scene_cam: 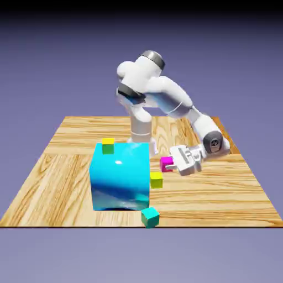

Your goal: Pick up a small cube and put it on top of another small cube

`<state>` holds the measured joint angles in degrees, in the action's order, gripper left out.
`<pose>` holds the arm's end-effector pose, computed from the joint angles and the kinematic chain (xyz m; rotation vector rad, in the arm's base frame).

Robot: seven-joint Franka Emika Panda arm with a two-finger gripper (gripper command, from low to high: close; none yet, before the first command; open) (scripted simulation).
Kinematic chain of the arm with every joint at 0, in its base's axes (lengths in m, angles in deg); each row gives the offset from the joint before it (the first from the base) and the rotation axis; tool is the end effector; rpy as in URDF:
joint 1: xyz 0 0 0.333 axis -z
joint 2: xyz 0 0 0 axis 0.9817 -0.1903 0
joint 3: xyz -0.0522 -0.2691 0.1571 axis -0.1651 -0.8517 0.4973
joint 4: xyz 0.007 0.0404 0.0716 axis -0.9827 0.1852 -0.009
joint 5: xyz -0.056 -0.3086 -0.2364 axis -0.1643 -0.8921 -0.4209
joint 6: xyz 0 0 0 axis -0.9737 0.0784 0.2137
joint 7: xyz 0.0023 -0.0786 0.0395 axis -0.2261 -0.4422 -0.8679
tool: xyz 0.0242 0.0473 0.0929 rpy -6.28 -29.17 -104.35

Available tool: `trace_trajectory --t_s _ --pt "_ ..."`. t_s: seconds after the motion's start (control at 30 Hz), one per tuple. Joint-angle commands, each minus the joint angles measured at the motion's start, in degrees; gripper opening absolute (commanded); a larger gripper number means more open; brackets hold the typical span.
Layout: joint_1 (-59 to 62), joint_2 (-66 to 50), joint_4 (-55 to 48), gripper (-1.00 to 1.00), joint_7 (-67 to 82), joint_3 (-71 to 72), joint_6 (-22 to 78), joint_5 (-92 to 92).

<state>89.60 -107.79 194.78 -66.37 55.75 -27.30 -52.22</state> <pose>0.2595 0.1973 0.1145 1.6047 0.8402 -0.4606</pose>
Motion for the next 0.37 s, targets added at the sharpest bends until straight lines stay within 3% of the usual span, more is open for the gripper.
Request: trace_trajectory --t_s 0.0,0.27,0.3,0.33 --pt "-1.52 1.61 0.46 -1.00 0.63 -2.08 -2.04 0.16" --pt "-12.21 12.91 3.71 -1.00 4.81 -16.66 -16.40 1.91" --pt "-12.21 12.91 3.71 1.00 4.81 -16.66 -16.40 1.91" --pt "-12.21 12.91 3.71 1.00 4.81 -16.66 -16.40 1.91"
